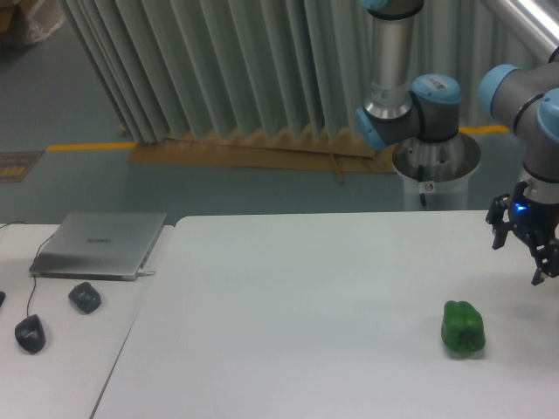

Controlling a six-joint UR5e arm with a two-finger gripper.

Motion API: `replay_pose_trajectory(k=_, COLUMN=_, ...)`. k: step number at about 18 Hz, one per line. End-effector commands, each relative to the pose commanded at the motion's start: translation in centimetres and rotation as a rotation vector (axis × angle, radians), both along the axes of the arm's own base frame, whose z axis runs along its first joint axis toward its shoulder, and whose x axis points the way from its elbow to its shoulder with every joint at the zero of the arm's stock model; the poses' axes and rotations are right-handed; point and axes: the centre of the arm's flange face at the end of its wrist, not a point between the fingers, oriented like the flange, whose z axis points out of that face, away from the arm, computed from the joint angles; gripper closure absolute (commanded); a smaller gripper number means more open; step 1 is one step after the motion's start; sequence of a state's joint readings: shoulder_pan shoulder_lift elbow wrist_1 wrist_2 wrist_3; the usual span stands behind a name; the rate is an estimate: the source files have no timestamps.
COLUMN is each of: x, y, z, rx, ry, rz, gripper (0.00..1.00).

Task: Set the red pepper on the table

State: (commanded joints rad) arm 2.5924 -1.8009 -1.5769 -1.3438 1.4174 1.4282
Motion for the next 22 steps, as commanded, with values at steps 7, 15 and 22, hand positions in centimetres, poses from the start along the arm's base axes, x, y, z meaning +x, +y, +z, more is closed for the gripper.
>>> replay_pose_trajectory(k=7, x=0.1, y=0.4, z=0.2, rx=0.002, ry=0.017, rz=-0.008, gripper=0.0)
replay_pose_trajectory(k=15, x=0.1, y=0.3, z=-0.5, rx=0.032, ry=0.072, rz=-0.004, gripper=0.0)
replay_pose_trajectory(k=22, x=-1.9, y=-0.9, z=0.7, rx=-0.069, ry=0.18, rz=-0.003, gripper=0.0)
